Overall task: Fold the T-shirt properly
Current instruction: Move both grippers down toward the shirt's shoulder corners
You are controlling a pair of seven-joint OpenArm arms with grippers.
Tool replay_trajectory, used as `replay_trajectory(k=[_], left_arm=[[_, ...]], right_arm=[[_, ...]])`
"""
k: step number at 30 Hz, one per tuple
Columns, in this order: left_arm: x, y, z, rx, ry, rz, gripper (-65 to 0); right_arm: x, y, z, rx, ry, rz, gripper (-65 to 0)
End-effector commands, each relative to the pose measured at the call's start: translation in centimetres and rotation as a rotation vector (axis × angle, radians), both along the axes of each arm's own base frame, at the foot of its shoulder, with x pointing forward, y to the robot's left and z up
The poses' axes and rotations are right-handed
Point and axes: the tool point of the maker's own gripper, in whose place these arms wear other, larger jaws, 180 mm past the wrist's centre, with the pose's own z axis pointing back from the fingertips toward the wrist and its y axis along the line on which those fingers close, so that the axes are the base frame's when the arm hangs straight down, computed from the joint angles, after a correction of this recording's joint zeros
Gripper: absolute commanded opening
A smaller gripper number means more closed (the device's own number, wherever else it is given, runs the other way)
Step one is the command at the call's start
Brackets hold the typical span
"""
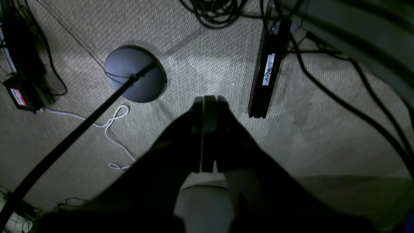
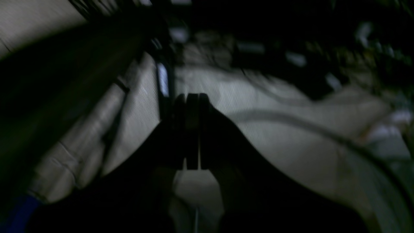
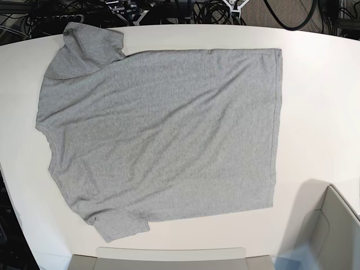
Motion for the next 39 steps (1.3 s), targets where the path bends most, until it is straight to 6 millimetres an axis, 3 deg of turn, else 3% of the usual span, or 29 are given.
replay_trajectory(k=[1,5,9,13,18,21,28,30,33,39], left_arm=[[0.2,-0.1,0.0,0.001,-0.006,-0.004,-64.8],[0.2,-0.4,0.0,-0.003,-0.006,-0.005,-64.8],[-0.3,-0.6,0.0,-0.006,0.000,-0.004,-64.8],[-0.1,-0.6,0.0,-0.006,-0.003,-0.004,-64.8],[3.1,0.2,0.2,0.010,-0.146,-0.011,-64.8],[3.9,0.3,0.3,0.014,-0.201,-0.007,-64.8],[3.4,1.9,0.5,0.063,-0.204,0.182,-64.8],[2.5,2.5,0.5,0.077,-0.195,0.213,-64.8],[4.0,4.1,0.9,0.107,-0.248,0.227,-64.8],[4.9,5.7,2.0,0.139,-0.323,0.204,-64.7]], right_arm=[[-0.3,-0.9,0.0,-0.015,0.009,-0.002,-64.8],[-1.1,-1.1,0.0,-0.018,0.021,-0.003,-64.8],[-3.2,-2.0,0.0,-0.031,0.043,-0.006,-64.8],[-3.3,-1.9,0.2,-0.027,0.018,-0.006,-64.9],[-5.1,-2.3,0.2,-0.033,0.049,-0.004,-64.9],[-6.1,-3.3,0.3,-0.048,0.063,-0.001,-64.9],[-8.1,-3.5,0.5,-0.049,0.094,0.008,-64.9],[-8.5,-4.4,0.6,-0.063,0.099,0.010,-64.9],[-8.9,-4.9,0.6,-0.070,0.102,0.011,-64.8],[-9.2,-6.7,0.8,-0.097,0.106,0.021,-64.8]])
